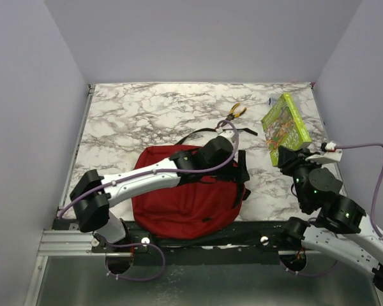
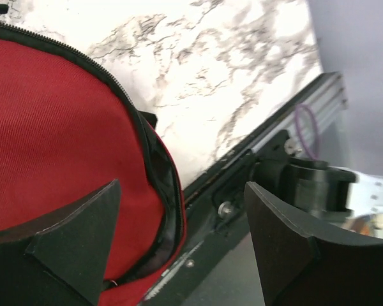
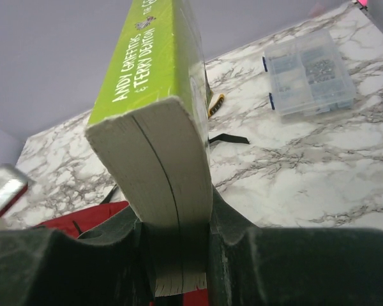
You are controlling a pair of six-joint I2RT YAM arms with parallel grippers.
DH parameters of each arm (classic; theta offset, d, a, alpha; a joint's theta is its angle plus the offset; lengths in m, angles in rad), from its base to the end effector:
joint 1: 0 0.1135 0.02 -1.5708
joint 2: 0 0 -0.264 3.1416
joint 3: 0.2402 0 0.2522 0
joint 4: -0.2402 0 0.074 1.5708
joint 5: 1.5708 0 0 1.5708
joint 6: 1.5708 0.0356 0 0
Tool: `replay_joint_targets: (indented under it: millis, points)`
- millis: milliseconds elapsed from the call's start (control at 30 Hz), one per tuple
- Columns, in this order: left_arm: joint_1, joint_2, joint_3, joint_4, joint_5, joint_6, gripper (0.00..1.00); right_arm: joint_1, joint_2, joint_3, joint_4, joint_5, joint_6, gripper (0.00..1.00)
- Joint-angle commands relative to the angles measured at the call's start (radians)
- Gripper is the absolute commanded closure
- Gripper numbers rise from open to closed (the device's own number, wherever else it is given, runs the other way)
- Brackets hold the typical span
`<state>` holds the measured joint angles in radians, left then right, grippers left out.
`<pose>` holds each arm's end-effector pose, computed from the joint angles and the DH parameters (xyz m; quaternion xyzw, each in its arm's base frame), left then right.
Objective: Pack the student bag
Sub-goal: Place the book in the student bag.
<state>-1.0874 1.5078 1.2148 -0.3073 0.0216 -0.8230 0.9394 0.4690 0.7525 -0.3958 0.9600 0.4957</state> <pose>0.1600 -0.3064 0.3018 0.1216 0.8761 -0.3863 0.2615 0.0806 0.0609 0.3484 0.1546 0.7129 0.1292 0.6717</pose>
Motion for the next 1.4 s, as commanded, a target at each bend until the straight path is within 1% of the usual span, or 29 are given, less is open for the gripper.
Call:
replay_joint_targets:
  millis: [0,100,233,300,333,367,433,533,567,633,700,767,867,1000,1200,1367]
  points:
    - [-0.019,0.135,0.126,-0.19,-0.074,0.137,0.22,0.001,-0.055,0.08,-0.109,0.059,0.056,0.99]
    - [-0.019,0.194,0.183,-0.236,-0.095,0.164,0.25,0.001,-0.092,0.064,-0.112,0.062,0.049,0.99]
    - [-0.019,0.266,0.24,-0.329,-0.168,0.159,0.26,0.001,-0.129,0.057,-0.127,0.032,0.066,0.99]
    - [-0.019,0.298,0.258,-0.351,-0.167,0.147,0.26,0.001,-0.138,0.056,-0.132,0.015,0.07,0.99]
    - [-0.019,0.315,0.274,-0.359,-0.157,0.148,0.28,0.001,-0.138,0.06,-0.138,0.006,0.075,0.99]
    - [-0.019,0.328,0.29,-0.378,-0.161,0.145,0.34,0.001,-0.134,0.072,-0.157,-0.007,0.089,0.99]
    - [-0.019,0.331,0.299,-0.397,-0.199,0.143,0.54,0.002,-0.12,0.094,-0.202,-0.045,0.132,0.99]
    - [-0.013,0.284,0.287,-0.407,-0.275,0.166,0.86,0.002,-0.082,0.125,-0.278,-0.148,0.211,0.99]
    - [-0.011,0.259,0.273,-0.407,-0.3,0.169,0.92,0.002,-0.056,0.144,-0.328,-0.176,0.251,0.99]
    - [-0.009,0.194,0.239,-0.4,-0.346,0.173,0.99,0.002,-0.01,0.169,-0.417,-0.233,0.338,0.99]
    - [-0.005,0.129,0.206,-0.39,-0.389,0.172,1.0,0.001,0.013,0.164,-0.464,-0.292,0.385,0.99]
    - [0.007,0.069,0.171,-0.378,-0.404,0.154,1.0,0.002,0.018,0.138,-0.46,-0.375,0.389,0.99]
    - [0.028,-0.02,0.101,-0.337,-0.381,0.126,1.0,0.001,0.027,0.115,-0.472,-0.497,0.442,0.99]
    - [0.046,-0.134,-0.002,-0.228,-0.348,0.142,1.0,0.002,0.034,0.042,-0.433,-0.617,0.478,1.0]
    - [0.074,-0.234,-0.072,-0.162,-0.272,0.151,1.0,0.001,0.118,-0.032,-0.305,-0.833,0.495,0.99]
    - [0.08,-0.287,-0.09,-0.106,-0.194,0.183,1.0,0.001,0.187,-0.078,-0.118,-0.996,0.515,0.99]
